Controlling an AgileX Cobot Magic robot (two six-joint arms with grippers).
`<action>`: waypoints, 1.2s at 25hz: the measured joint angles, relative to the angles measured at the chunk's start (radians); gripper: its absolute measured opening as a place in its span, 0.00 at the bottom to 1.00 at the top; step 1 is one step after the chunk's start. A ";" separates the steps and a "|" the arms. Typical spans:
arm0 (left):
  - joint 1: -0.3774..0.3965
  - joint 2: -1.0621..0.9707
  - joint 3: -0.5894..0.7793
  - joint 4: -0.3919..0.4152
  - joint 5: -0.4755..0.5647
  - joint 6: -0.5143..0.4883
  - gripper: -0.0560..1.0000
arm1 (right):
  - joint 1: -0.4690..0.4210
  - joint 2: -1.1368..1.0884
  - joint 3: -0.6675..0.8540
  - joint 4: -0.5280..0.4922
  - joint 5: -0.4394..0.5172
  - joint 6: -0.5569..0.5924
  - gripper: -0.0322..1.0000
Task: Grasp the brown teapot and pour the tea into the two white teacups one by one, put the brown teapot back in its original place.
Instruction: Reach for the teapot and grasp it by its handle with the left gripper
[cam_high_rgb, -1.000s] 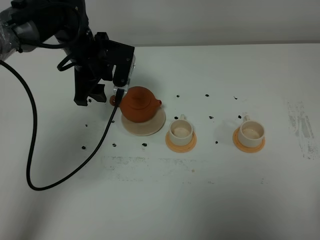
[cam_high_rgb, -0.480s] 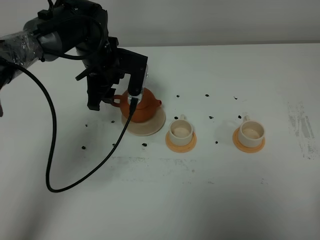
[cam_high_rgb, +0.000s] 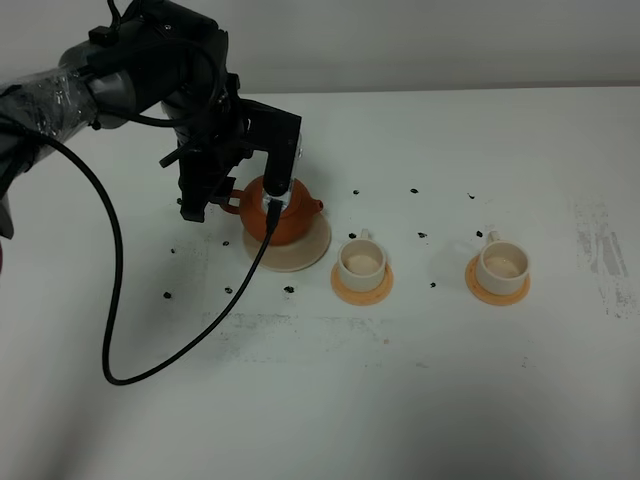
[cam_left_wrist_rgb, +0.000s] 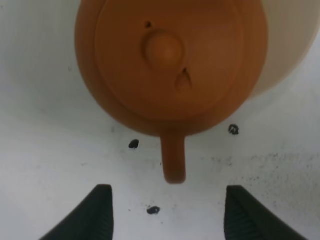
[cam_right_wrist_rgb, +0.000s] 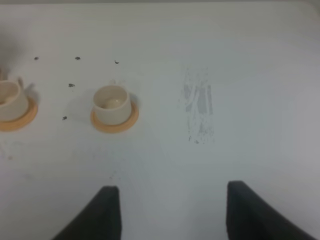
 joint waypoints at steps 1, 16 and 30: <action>-0.001 0.005 0.000 0.000 -0.003 -0.002 0.54 | 0.000 0.000 0.000 0.000 0.000 0.000 0.50; -0.002 0.045 0.001 0.025 -0.021 -0.017 0.54 | 0.000 0.000 0.000 0.000 0.000 0.000 0.50; -0.002 0.059 0.005 0.006 -0.038 -0.028 0.54 | 0.000 0.000 0.000 0.000 0.000 0.000 0.50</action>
